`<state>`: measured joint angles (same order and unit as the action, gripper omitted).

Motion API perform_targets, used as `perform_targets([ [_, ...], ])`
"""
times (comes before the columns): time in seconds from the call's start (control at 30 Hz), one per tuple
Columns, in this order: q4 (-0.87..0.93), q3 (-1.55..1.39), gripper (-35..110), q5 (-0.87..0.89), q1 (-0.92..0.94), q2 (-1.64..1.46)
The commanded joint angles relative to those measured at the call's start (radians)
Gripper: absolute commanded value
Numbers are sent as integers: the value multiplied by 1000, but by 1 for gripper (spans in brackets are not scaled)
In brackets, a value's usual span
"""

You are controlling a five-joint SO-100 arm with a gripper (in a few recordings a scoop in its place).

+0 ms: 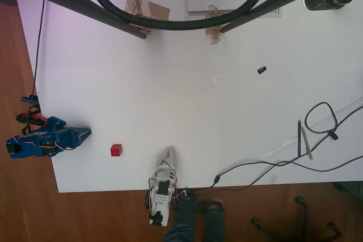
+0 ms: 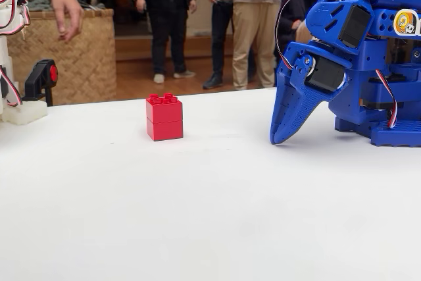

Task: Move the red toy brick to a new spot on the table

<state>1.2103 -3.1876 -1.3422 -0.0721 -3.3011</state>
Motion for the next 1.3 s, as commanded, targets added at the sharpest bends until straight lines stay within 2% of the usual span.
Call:
perform_targets([
  [0.0, 0, -32, 0, 8, 5, -38],
  [1.13, 0, -32, 0, 49, 9, -38],
  [1.27, -2, -32, 0, -9, 17, -38],
])
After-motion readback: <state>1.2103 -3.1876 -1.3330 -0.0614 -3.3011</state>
